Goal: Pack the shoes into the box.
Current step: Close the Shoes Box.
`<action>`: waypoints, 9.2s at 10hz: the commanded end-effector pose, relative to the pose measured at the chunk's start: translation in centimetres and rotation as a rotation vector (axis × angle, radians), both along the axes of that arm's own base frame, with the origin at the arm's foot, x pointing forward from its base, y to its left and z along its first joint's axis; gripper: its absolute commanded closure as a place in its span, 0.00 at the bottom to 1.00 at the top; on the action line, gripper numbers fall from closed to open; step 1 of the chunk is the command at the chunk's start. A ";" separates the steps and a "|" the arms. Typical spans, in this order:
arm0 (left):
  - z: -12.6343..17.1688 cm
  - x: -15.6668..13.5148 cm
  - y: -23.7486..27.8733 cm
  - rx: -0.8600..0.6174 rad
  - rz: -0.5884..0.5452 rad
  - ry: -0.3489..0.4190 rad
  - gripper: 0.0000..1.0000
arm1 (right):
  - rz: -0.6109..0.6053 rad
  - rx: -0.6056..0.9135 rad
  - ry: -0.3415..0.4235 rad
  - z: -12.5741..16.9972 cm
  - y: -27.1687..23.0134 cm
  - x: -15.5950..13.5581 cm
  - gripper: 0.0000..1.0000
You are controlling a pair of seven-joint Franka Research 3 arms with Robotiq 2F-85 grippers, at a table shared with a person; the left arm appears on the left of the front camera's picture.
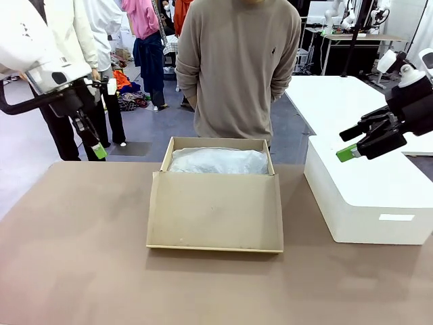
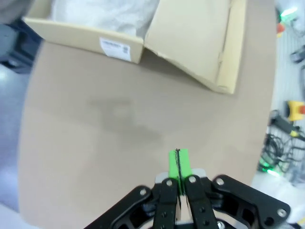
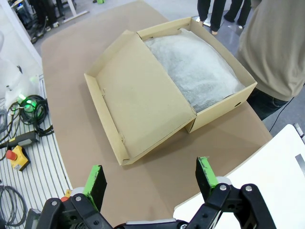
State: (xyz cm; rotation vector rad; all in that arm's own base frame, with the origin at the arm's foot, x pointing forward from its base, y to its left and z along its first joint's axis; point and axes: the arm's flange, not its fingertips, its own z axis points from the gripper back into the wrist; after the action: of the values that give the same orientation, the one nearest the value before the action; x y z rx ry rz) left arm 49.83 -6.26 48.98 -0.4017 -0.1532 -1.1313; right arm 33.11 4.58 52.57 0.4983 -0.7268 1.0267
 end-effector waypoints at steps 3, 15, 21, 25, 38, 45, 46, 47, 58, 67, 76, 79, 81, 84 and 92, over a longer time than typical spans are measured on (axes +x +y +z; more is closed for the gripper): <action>-3.3 0.9 0.6 -0.091 0.121 0.164 1.00 | 0.026 0.031 -0.020 0.0 0.0 0.3 0.00; -6.8 3.4 0.3 -0.110 0.067 0.208 1.00 | 0.026 0.031 -0.020 0.0 0.0 0.3 0.00; -12.6 6.4 -0.4 -0.219 0.000 0.235 1.00 | 0.026 0.031 -0.020 0.0 0.0 0.3 0.00; -15.0 6.9 -2.1 -0.233 -0.025 0.266 1.00 | 0.026 0.031 -0.020 0.0 0.0 0.3 0.00; -17.2 6.9 -3.8 -0.264 -0.020 0.224 1.00 | 0.026 0.031 -0.020 0.0 0.0 0.3 0.00; -19.6 6.1 -5.1 -0.359 -0.012 0.215 1.00 | 0.026 0.031 -0.020 0.0 0.0 0.3 0.00; -19.7 6.2 -5.3 -0.366 -0.010 0.210 1.00 | 0.026 0.031 -0.020 0.0 0.0 0.3 0.00; -19.8 6.2 -5.4 -0.375 -0.006 0.202 1.00 | 0.026 0.031 -0.020 0.0 0.0 0.3 0.00; -21.9 6.0 -6.6 -0.518 0.000 0.208 1.00 | 0.026 0.031 -0.020 0.0 0.0 0.3 0.00; -21.7 5.5 -6.9 -0.644 -0.055 0.323 1.00 | 0.026 0.031 -0.020 0.0 0.0 0.3 0.00; -19.7 4.9 -7.0 -0.795 -0.052 0.355 1.00 | 0.026 0.031 -0.020 0.0 0.0 0.3 0.00; -18.0 4.1 -6.9 -0.859 -0.054 0.347 1.00 | 0.026 0.031 -0.020 0.0 0.0 0.3 0.00; -16.7 3.7 -6.9 -0.869 -0.059 0.320 1.00 | 0.026 0.031 -0.020 0.0 0.0 0.3 0.00; -13.8 3.5 -7.5 -0.862 -0.052 0.223 1.00 | 0.026 0.031 -0.020 0.0 0.0 0.3 0.00; -6.4 7.3 -8.1 -0.507 0.134 -0.006 1.00 | 0.026 0.031 -0.020 0.0 0.0 0.3 0.00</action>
State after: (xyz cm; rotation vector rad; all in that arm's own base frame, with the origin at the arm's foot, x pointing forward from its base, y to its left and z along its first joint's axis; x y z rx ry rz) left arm 56.84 -14.03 41.99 -0.8853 -0.5386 -1.0007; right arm 33.11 4.57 52.56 0.4983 -0.7267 1.0269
